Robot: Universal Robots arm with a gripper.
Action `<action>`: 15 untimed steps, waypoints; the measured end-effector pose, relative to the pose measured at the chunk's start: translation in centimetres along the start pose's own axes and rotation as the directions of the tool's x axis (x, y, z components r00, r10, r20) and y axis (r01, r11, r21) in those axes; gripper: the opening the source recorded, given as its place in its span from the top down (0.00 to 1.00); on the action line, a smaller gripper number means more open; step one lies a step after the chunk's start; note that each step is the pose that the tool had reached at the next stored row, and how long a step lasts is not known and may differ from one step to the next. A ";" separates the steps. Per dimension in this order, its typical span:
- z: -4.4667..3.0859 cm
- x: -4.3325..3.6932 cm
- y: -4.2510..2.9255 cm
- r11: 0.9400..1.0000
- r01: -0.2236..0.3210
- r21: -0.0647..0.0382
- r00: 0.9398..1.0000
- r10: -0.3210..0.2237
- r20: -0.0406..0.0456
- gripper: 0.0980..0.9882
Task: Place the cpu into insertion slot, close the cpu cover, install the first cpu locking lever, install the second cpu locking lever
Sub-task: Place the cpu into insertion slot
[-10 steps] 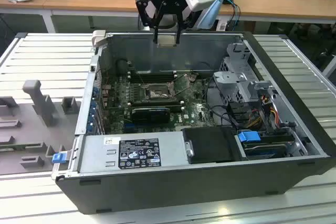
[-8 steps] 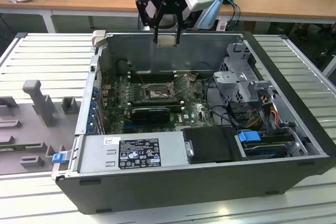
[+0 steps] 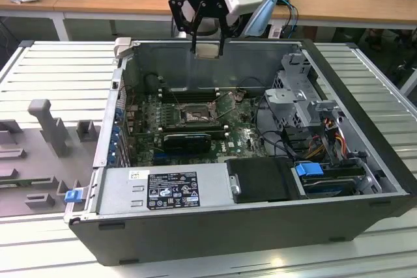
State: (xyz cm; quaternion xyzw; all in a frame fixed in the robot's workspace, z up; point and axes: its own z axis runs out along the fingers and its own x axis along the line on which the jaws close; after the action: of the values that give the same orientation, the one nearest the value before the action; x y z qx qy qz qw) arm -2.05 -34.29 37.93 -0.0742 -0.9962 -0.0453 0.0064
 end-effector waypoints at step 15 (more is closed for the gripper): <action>0.35 -0.01 -0.03 0.995 -0.098 -0.002 0.995 0.098 0.009 0.52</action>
State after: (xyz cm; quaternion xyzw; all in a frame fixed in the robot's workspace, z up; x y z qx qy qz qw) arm -2.04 -34.29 37.57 -0.1233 -0.9913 -0.0453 0.0042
